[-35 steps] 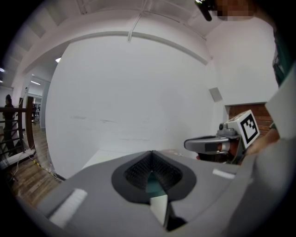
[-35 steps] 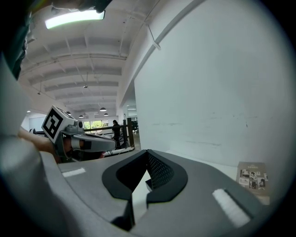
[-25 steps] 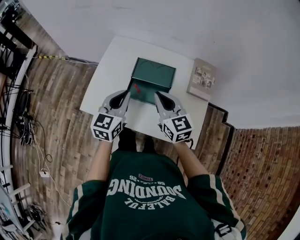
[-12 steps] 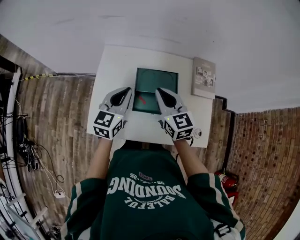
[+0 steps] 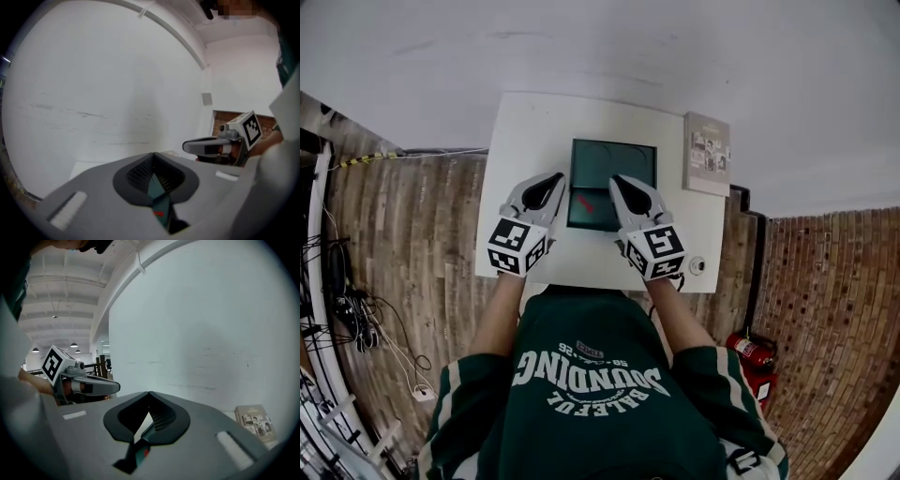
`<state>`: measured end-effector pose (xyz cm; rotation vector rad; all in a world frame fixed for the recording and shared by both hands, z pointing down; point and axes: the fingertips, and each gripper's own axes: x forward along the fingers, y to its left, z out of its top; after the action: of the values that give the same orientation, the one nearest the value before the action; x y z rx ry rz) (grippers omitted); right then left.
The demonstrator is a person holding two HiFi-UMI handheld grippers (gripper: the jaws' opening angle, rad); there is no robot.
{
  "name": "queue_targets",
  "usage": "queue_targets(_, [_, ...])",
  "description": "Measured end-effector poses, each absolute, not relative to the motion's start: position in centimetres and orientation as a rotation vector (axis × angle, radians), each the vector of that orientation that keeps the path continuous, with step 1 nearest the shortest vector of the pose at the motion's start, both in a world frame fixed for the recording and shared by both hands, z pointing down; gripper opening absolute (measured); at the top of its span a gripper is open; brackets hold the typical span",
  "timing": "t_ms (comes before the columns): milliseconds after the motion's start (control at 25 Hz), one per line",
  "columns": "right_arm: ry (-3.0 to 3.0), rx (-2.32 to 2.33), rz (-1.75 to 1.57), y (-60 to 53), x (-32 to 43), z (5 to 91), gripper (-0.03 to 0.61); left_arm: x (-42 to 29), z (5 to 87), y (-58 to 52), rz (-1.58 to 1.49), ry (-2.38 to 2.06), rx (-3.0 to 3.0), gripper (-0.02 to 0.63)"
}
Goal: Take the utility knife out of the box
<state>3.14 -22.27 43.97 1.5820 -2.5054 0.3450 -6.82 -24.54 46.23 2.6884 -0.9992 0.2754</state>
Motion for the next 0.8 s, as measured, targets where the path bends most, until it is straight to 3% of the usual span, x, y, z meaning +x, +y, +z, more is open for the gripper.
queue_targets(800, [-2.488, 1.370, 0.444, -22.6, 1.9, 49.8, 0.003, -8.3, 50.2, -24.3, 0.338, -1.064, 2.561, 0.052])
